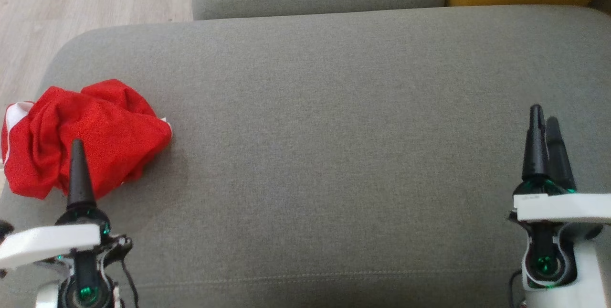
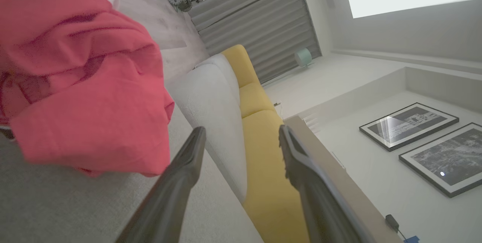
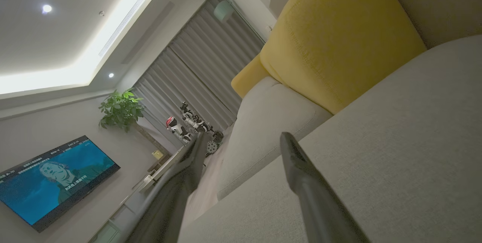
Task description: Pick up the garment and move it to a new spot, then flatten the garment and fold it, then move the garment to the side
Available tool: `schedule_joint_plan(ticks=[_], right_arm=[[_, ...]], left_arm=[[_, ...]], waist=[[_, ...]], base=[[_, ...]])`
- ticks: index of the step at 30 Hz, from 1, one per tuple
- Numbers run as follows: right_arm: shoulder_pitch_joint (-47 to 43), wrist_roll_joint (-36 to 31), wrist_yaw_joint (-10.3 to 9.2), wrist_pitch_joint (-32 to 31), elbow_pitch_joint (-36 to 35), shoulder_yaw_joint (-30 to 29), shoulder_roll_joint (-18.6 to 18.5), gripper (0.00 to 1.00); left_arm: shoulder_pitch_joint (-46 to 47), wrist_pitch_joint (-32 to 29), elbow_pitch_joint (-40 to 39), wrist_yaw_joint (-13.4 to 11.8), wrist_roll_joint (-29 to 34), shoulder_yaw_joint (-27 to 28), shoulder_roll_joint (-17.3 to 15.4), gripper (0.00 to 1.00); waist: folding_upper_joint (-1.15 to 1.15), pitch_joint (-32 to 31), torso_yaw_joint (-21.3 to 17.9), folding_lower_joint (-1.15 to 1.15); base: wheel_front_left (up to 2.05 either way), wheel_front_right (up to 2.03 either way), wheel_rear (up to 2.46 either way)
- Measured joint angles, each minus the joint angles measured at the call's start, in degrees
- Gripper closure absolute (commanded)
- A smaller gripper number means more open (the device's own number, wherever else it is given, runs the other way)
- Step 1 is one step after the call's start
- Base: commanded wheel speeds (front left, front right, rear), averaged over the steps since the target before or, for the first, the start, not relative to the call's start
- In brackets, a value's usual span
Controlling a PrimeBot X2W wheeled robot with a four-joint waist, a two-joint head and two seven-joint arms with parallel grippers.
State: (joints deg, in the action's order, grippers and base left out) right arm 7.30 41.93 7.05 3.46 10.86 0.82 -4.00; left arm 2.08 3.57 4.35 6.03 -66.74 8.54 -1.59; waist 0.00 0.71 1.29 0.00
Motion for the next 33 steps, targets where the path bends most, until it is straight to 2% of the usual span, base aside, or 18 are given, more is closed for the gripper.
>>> schedule_joint_plan(ticks=[6,17,21,24,33], right_arm=[[0.90,-4.61,0.00,0.74,-0.89,1.90,-0.54,0.00],[1.55,-14.11,0.00,2.45,-0.65,4.94,-1.15,0.00],[2.04,-17.83,0.01,3.20,0.24,6.15,-1.21,0.00],[2.50,-21.45,0.01,3.85,1.42,7.44,-1.33,0.00],[3.25,-27.25,0.01,5.34,2.57,9.29,-1.46,0.00]], left_arm=[[0.01,0.77,-3.15,-1.55,6.91,-2.01,-0.02,0.00],[0.03,2.66,-7.37,-4.93,23.45,-8.12,-0.09,0.00],[0.02,3.18,-7.47,-5.35,30.64,-10.40,-0.18,0.00],[0.02,3.71,-7.47,-7.43,36.41,-13.10,-0.38,0.00],[0.05,5.36,-5.41,-13.46,44.82,-18.93,-3.56,0.00]], waist=[[0.00,0.19,0.08,0.00],[0.00,0.53,0.40,0.00],[0.00,0.66,0.42,0.00],[0.00,0.81,0.46,0.00],[0.00,1.16,0.39,0.00]], base=[[0.00,0.00,0.00],[0.00,0.00,0.00],[0.00,0.00,0.00],[0.00,0.00,0.00],[0.00,0.00,0.00]])
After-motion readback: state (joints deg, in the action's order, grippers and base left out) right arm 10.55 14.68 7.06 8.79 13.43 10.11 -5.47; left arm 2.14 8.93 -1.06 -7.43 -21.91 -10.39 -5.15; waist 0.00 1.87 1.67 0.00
